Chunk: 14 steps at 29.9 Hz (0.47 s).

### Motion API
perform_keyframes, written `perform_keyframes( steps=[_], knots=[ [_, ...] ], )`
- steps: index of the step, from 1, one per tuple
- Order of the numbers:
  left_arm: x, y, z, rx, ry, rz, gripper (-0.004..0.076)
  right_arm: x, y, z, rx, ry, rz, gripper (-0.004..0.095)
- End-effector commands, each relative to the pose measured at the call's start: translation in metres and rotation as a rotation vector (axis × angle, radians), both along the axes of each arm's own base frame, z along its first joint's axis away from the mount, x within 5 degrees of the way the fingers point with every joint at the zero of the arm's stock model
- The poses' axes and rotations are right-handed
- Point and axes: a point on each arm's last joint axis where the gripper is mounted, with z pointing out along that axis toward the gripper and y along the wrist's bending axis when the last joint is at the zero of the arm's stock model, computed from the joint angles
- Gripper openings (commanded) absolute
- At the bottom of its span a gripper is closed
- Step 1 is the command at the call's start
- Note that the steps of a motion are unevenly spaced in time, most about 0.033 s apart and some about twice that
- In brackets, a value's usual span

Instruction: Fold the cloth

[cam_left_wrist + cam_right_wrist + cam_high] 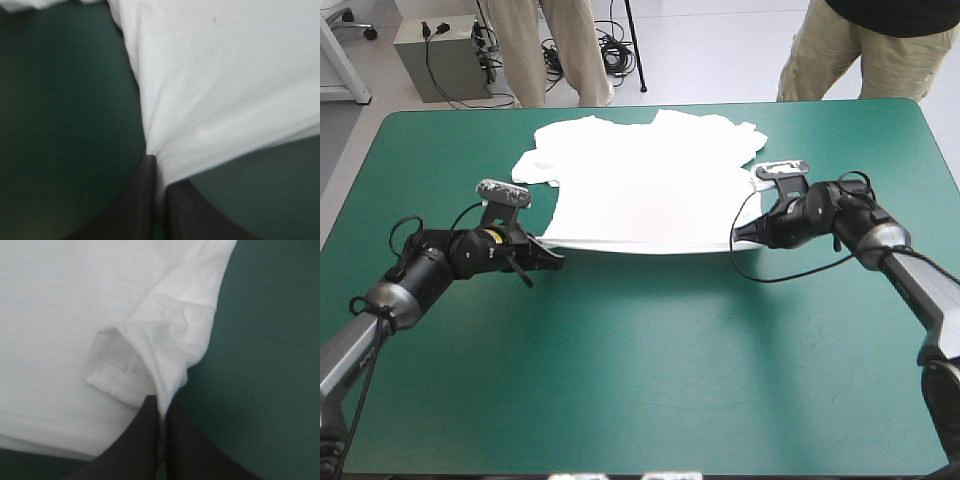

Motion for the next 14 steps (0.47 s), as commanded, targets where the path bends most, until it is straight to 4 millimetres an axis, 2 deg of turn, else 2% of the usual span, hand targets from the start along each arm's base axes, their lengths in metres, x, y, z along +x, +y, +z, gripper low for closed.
perform_keyframes(
  steps=[1,9,14],
  knots=[
    [-0.027,0.002,0.014,-0.068,0.013,0.016,-0.0009,-0.031,-0.005,0.022,0.058,-0.073,-0.01,-0.0017],
    [-0.097,0.003,-0.001,-0.047,0.25,-0.06,-0.0009,-0.102,0.006,0.007,0.117,0.061,0.044,-0.0017],
    [-0.132,0.007,-0.005,-0.049,0.336,-0.073,-0.0009,-0.145,0.01,-0.002,0.139,0.141,0.054,-0.0016]
  ],
)
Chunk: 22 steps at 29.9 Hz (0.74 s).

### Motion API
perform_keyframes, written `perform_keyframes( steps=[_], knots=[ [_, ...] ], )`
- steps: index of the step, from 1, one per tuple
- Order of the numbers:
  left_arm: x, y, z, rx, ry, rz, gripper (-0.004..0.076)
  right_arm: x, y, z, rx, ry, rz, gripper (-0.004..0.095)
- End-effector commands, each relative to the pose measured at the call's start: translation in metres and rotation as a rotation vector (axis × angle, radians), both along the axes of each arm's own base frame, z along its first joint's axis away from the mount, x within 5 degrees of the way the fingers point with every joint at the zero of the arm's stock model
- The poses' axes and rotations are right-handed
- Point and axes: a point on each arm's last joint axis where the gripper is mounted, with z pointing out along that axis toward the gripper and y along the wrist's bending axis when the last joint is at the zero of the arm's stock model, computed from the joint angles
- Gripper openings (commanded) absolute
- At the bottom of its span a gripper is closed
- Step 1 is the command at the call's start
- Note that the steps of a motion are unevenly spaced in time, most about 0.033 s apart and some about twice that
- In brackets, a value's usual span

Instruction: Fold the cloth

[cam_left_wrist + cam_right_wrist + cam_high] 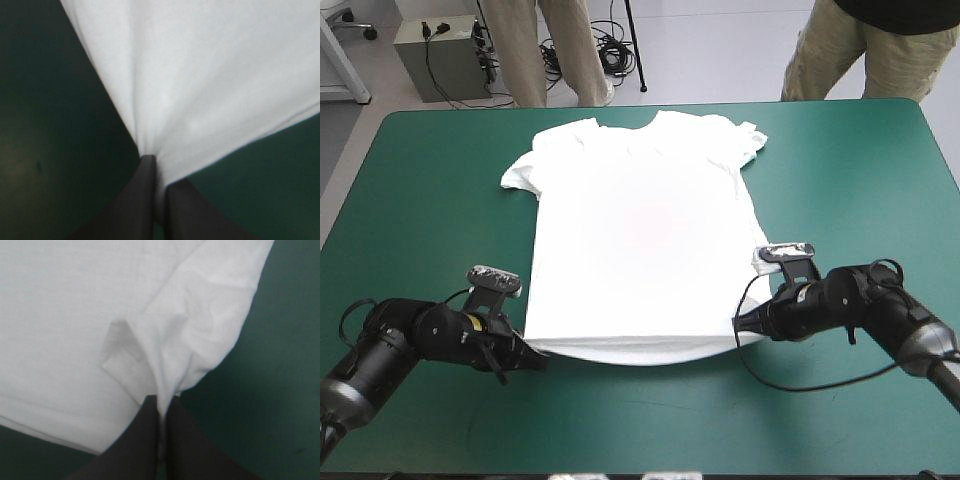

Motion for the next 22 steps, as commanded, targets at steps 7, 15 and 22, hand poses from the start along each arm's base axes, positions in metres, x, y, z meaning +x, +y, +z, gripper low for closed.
perform_keyframes(
  steps=[7,15,22],
  knots=[
    [-0.064,0.014,-0.002,-0.025,0.106,0.015,-0.0009,-0.062,0.001,0.006,0.069,0.047,-0.011,-0.0016],
    [-0.088,0.019,0.0,-0.079,0.094,0.04,0.0,-0.081,-0.002,-0.011,0.048,0.166,-0.01,0.0013],
    [-0.092,0.01,0.001,-0.176,0.142,-0.023,0.0347,-0.077,0.006,-0.016,0.113,0.222,-0.05,0.0501]
  ],
)
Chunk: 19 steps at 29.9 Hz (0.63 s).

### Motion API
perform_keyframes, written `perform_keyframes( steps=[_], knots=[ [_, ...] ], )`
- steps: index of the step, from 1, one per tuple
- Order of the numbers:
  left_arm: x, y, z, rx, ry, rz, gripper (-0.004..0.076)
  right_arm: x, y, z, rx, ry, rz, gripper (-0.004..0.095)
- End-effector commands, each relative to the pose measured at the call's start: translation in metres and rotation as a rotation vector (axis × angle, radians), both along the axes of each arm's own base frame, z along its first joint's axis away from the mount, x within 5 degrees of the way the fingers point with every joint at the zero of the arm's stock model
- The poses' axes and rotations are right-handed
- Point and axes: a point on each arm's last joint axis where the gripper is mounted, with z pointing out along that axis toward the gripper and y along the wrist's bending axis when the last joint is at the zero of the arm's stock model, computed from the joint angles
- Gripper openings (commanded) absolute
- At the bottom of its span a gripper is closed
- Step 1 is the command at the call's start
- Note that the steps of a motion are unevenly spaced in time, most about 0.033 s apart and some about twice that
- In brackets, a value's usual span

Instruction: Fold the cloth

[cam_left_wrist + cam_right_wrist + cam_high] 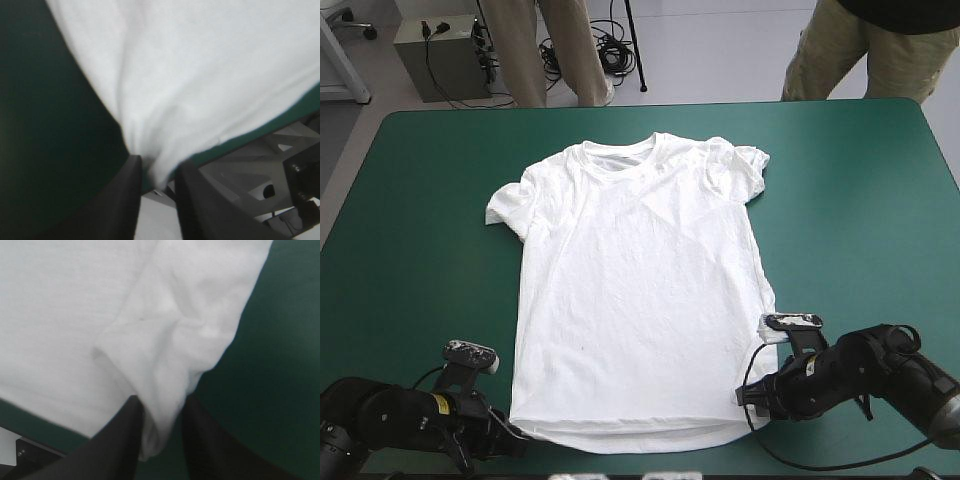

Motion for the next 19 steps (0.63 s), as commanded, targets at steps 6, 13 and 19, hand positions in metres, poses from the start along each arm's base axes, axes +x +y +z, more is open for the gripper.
perform_keyframes(
  steps=[6,13,19],
  knots=[
    [0.01,-0.003,0.027,-0.051,-0.11,0.031,0.0456,0.014,0.011,0.046,0.12,-0.129,-0.016,0.056],
    [0.046,0.007,0.064,0.101,-0.281,0.167,0.0456,0.042,0.009,0.118,0.065,-0.421,-0.021,0.0515],
    [0.101,-0.01,0.07,0.123,-0.295,0.163,0.0456,0.062,0.01,0.16,-0.02,-0.537,-0.006,0.0513]
  ],
)
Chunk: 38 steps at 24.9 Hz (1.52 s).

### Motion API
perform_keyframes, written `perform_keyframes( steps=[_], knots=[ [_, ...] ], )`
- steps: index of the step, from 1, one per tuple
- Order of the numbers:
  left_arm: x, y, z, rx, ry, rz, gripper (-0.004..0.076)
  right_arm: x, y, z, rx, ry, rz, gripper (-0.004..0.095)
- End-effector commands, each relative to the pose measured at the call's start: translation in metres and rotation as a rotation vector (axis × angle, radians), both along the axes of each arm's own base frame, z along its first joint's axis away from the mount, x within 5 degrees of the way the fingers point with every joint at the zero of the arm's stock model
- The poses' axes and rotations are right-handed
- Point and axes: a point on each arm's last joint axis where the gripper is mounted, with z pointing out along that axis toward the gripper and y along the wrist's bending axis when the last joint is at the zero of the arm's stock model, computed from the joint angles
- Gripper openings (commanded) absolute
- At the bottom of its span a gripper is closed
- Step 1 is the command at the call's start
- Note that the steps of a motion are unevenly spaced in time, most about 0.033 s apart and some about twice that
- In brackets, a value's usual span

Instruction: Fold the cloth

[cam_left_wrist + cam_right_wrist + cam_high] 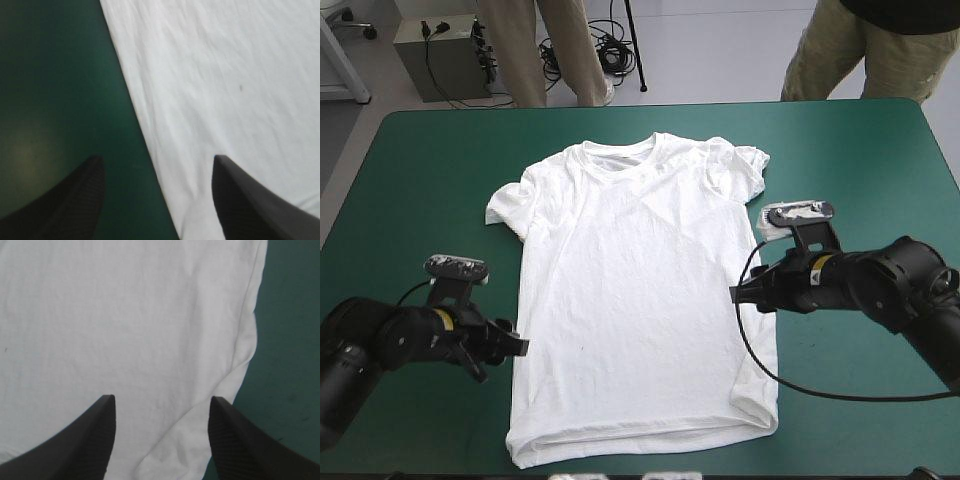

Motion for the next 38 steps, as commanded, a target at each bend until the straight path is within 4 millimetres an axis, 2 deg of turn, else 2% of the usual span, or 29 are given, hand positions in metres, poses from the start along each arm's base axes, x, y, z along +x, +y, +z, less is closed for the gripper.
perform_keyframes(
  steps=[1,7,10,11,12,17,20,26,28,29,30,32,36,38],
  knots=[
    [0.034,-0.01,0.012,-0.013,-0.063,0.018,0.0456,0.012,-0.001,0.032,-0.027,-0.117,-0.011,0.0513],
    [0.102,-0.018,0.019,0.016,0.004,0.07,0.0456,0.028,0.006,0.047,-0.038,-0.158,-0.017,0.0513],
    [0.132,-0.013,0.023,0.018,0.011,0.102,0.0456,0.033,0.006,0.046,-0.047,-0.159,-0.025,0.0509],
    [0.148,-0.008,0.021,0.036,0.032,0.107,0.0456,0.035,0.006,0.044,-0.059,-0.156,-0.026,0.0509],
    [0.154,-0.006,0.02,0.042,0.038,0.105,0.0456,0.035,0.006,0.044,-0.059,-0.156,-0.026,0.0509],
    [0.178,-0.005,-0.009,0.09,0.103,0.092,0.0456,0.036,0.007,0.045,-0.056,-0.162,-0.026,0.0509],
    [0.198,-0.008,-0.036,0.103,0.115,0.092,0.0431,0.036,0.007,0.044,-0.05,-0.157,-0.032,0.0508],
    [0.216,-0.011,-0.077,0.119,0.197,0.075,0.0348,0.035,0.007,0.044,-0.046,-0.153,-0.035,0.0509],
    [0.216,-0.014,-0.083,0.103,0.219,0.042,0.0296,0.036,0.007,0.044,-0.045,-0.153,-0.037,0.0496],
    [0.216,-0.016,-0.085,0.087,0.231,0.026,0.0223,0.036,0.007,0.044,-0.04,-0.149,-0.041,0.0472],
    [0.216,-0.018,-0.087,0.071,0.239,0.021,0.0113,0.038,0.007,0.043,-0.039,-0.142,-0.05,0.0446],
    [0.216,-0.019,-0.087,0.064,0.239,0.021,-0.0011,0.043,0.003,0.041,-0.032,-0.128,-0.08,0.0423],
    [0.215,-0.018,-0.087,0.072,0.251,0.003,-0.0009,0.066,-0.008,0.037,0.017,-0.06,-0.126,0.0424],
    [0.215,-0.018,-0.087,0.072,0.253,0.003,-0.0009,0.09,-0.016,0.036,0.022,-0.053,-0.103,0.0441]
  ],
)
